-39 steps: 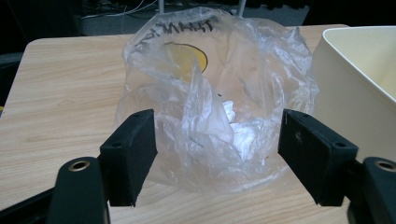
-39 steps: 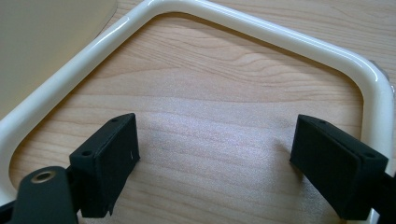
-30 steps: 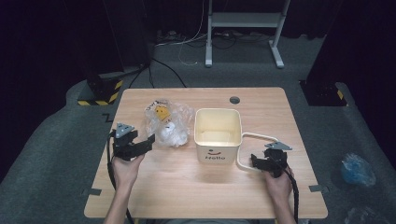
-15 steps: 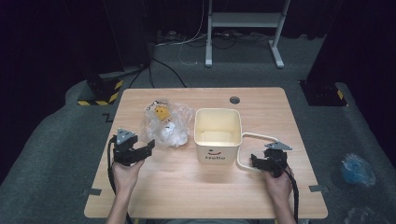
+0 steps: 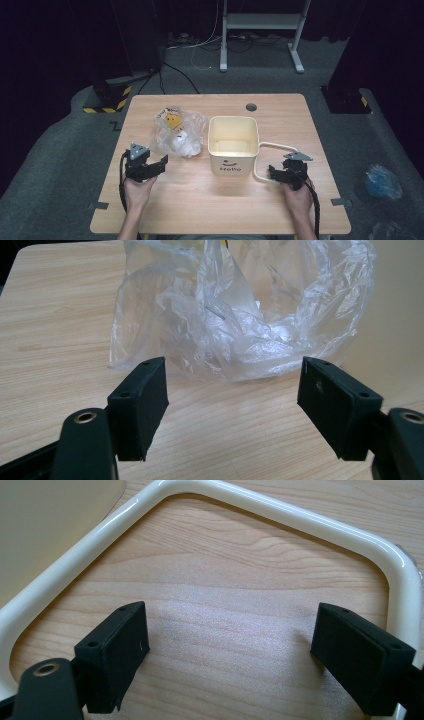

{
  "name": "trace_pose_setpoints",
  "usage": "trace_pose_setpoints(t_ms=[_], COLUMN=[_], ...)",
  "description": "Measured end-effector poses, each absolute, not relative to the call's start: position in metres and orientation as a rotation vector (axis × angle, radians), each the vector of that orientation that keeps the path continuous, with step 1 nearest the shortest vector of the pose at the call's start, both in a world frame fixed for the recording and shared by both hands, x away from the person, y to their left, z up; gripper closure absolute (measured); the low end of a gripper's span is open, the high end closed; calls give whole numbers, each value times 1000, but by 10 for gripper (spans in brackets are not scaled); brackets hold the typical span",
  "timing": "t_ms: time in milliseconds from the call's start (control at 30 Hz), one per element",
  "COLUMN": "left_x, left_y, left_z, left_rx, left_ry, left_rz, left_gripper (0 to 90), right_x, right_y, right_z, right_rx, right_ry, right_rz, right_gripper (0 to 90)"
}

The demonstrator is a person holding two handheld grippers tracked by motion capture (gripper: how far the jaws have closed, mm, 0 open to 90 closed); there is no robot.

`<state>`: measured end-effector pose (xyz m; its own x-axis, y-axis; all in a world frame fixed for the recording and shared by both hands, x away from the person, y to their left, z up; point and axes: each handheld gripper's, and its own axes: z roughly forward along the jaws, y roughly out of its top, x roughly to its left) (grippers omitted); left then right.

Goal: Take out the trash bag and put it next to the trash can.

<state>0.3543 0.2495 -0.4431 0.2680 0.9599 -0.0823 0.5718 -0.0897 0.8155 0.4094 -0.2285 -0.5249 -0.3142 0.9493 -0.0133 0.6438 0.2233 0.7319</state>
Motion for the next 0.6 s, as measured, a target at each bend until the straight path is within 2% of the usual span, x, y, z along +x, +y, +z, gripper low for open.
trace_pose_setpoints(t_ms=[600], left_x=[356], left_y=[241], left_z=[-467], left_rx=[1827], left_ry=[1419], left_rz=[659], left_gripper=[284], right_x=[409], right_y=[-229], right_z=[-525], right_rx=[1465], right_ry=[2040], right_rz=[876], right_gripper=[150])
